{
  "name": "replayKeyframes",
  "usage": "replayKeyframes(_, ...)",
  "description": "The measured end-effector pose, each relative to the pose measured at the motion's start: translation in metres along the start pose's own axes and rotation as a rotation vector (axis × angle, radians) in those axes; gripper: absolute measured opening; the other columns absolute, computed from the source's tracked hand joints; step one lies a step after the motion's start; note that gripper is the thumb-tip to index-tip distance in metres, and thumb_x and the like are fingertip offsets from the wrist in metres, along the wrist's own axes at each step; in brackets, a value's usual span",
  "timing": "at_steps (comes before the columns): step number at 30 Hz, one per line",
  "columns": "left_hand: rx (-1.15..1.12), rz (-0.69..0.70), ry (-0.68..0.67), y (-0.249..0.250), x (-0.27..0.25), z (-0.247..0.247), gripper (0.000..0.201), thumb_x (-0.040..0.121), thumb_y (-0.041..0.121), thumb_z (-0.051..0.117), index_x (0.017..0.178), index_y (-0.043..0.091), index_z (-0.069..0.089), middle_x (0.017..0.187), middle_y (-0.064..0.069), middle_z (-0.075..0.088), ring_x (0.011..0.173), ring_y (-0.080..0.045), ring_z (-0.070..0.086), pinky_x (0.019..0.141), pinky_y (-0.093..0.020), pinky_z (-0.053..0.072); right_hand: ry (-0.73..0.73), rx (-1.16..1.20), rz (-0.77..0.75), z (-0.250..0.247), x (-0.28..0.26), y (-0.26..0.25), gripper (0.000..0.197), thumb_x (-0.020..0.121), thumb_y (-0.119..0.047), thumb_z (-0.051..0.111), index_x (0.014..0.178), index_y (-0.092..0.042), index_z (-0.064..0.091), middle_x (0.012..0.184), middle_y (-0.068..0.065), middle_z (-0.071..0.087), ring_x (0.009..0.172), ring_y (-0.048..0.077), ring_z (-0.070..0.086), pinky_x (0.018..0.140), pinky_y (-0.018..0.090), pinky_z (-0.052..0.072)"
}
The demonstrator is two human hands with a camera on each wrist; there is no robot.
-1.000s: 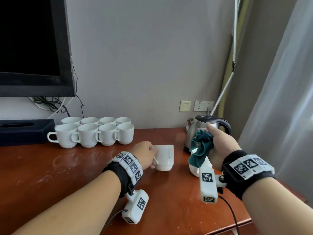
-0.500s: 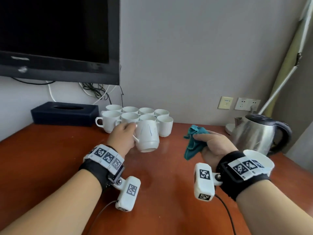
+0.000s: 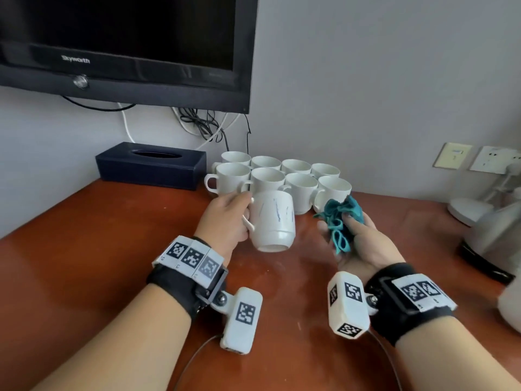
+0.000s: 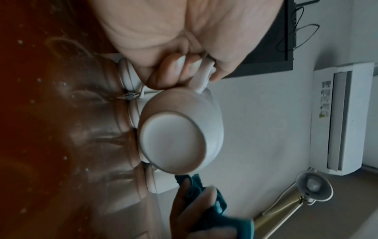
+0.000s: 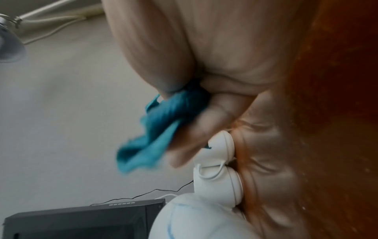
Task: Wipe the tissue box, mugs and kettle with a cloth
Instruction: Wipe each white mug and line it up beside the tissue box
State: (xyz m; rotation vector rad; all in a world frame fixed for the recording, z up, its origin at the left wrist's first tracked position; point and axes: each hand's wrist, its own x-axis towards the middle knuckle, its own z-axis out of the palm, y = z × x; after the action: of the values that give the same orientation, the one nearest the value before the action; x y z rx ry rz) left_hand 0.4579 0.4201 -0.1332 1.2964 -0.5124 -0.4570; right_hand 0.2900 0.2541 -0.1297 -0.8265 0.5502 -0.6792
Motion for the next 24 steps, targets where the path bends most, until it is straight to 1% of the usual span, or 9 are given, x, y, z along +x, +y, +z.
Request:
replayKeyframes(3, -0.017, -0.020, -0.015, -0.004, 0.000, -0.001, 0.027, 0.103, 0.019, 0.055, 0.077, 0.012, 0.054, 0.059, 0.001, 0.040, 0.045, -0.011, 0.034, 0.048, -0.026, 0.026, 0.009, 0.046, 0.041, -0.002, 0.007, 0.012, 0.022, 0.110, -0.019, 0.046, 0.116, -0.032, 0.063, 0.099, 0.008, 0.068, 0.053, 0.011, 0.060, 0.032, 0.016, 0.033)
replayKeyframes(7, -0.014, -0.025, -0.041, -0.006, -0.001, 0.003, 0.017, 0.103, 0.021, 0.057, 0.091, 0.009, 0.059, 0.060, 0.001, 0.041, 0.046, -0.009, 0.036, 0.049, -0.027, 0.027, -0.039, 0.056, 0.038, -0.001, 0.010, 0.012, 0.032, 0.108, -0.010, 0.045, 0.120, -0.032, 0.066, 0.100, 0.006, 0.064, 0.051, 0.008, 0.050, 0.031, 0.015, 0.029)
replayKeyframes(10, 0.004, -0.008, -0.045, -0.006, -0.001, 0.005, 0.017, 0.103, 0.023, 0.057, 0.092, 0.010, 0.061, 0.062, -0.001, 0.042, 0.047, -0.009, 0.036, 0.050, -0.027, 0.028, -0.058, 0.055, 0.039, 0.000, 0.008, 0.011, 0.036, 0.107, -0.007, 0.044, 0.123, -0.028, 0.067, 0.094, 0.007, 0.066, 0.054, 0.011, 0.051, 0.032, 0.016, 0.031)
replayKeyframes(13, 0.008, -0.002, -0.047, -0.008, -0.001, 0.007, 0.019, 0.104, 0.022, 0.057, 0.091, 0.009, 0.060, 0.062, -0.001, 0.041, 0.046, -0.009, 0.036, 0.050, -0.027, 0.027, -0.081, 0.085, 0.063, -0.005, 0.009, 0.012, 0.025, 0.103, -0.012, 0.048, 0.118, -0.018, 0.066, 0.091, 0.008, 0.063, 0.060, 0.016, 0.054, 0.038, 0.020, 0.039)
replayKeyframes(15, 0.021, 0.001, -0.042, -0.010, 0.000, 0.007, 0.020, 0.103, 0.025, 0.059, 0.091, 0.008, 0.060, 0.062, -0.002, 0.041, 0.047, -0.010, 0.036, 0.051, -0.028, 0.027, -0.108, 0.119, 0.078, -0.005, 0.008, 0.009, 0.025, 0.100, -0.025, 0.052, 0.116, -0.012, 0.066, 0.091, 0.009, 0.062, 0.065, 0.019, 0.057, 0.044, 0.023, 0.044)
replayKeyframes(17, 0.032, -0.005, -0.037, -0.012, 0.001, 0.005, 0.024, 0.098, 0.032, 0.064, 0.092, 0.009, 0.062, 0.065, -0.003, 0.041, 0.049, -0.011, 0.037, 0.052, -0.029, 0.028, -0.092, 0.109, 0.074, -0.003, 0.007, 0.009, 0.036, 0.101, -0.043, 0.054, 0.112, -0.013, 0.071, 0.090, 0.010, 0.068, 0.066, 0.022, 0.062, 0.050, 0.025, 0.047)
replayKeyframes(19, 0.037, -0.008, -0.037, -0.014, 0.003, 0.004, 0.026, 0.094, 0.035, 0.066, 0.091, 0.010, 0.061, 0.068, -0.004, 0.041, 0.052, -0.014, 0.036, 0.053, -0.030, 0.027, -0.041, 0.096, 0.058, -0.002, 0.007, 0.011, 0.044, 0.102, -0.051, 0.053, 0.112, -0.014, 0.073, 0.098, 0.011, 0.075, 0.070, 0.023, 0.068, 0.058, 0.029, 0.049)
replayKeyframes(21, 0.039, -0.014, -0.032, -0.014, 0.003, 0.004, 0.024, 0.101, 0.029, 0.062, 0.089, 0.009, 0.060, 0.067, -0.004, 0.041, 0.053, -0.014, 0.035, 0.053, -0.031, 0.026, -0.010, 0.099, 0.041, -0.003, 0.007, 0.015, 0.039, 0.103, -0.045, 0.056, 0.113, -0.013, 0.075, 0.112, 0.012, 0.077, 0.082, 0.024, 0.071, 0.062, 0.030, 0.052)
replayKeyframes(24, 0.043, -0.025, -0.024, -0.014, 0.002, 0.004, 0.023, 0.103, 0.024, 0.059, 0.087, 0.007, 0.059, 0.066, -0.003, 0.042, 0.051, -0.013, 0.035, 0.052, -0.031, 0.026, -0.009, 0.068, 0.009, -0.003, 0.004, 0.017, 0.027, 0.101, -0.023, 0.064, 0.124, -0.011, 0.070, 0.113, 0.014, 0.075, 0.083, 0.023, 0.070, 0.054, 0.029, 0.054)
